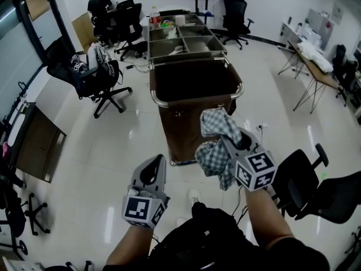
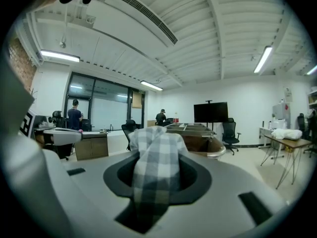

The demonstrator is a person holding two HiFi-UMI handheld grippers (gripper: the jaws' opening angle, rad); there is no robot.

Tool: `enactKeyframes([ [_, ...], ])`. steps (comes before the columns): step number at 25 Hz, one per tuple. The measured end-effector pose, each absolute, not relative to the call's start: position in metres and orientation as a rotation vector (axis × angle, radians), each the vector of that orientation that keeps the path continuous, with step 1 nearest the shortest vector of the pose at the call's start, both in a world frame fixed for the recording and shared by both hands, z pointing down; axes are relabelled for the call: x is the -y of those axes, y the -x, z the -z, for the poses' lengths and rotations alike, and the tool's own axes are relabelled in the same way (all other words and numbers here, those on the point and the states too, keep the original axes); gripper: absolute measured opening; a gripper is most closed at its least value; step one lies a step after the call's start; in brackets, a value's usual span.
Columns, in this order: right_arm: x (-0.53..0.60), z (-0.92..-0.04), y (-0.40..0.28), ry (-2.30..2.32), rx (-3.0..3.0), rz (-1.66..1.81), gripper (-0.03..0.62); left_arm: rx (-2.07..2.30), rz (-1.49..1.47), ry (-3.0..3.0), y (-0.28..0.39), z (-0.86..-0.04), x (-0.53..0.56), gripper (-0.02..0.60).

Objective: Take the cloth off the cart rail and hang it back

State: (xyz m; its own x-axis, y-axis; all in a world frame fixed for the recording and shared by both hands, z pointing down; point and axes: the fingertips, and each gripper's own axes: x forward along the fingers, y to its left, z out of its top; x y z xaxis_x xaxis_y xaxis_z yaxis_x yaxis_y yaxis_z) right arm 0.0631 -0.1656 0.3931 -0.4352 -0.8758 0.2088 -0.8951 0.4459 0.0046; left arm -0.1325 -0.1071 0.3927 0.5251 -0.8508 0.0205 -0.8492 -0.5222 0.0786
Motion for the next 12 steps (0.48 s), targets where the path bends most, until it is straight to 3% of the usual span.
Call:
enactKeyframes([
  [12, 0.083, -0.436, -0.093, -1.579, 2.447, -0.27, 0.144, 1.366, 0.008, -2.741, 0.082, -0.401, 0.079, 0.0],
])
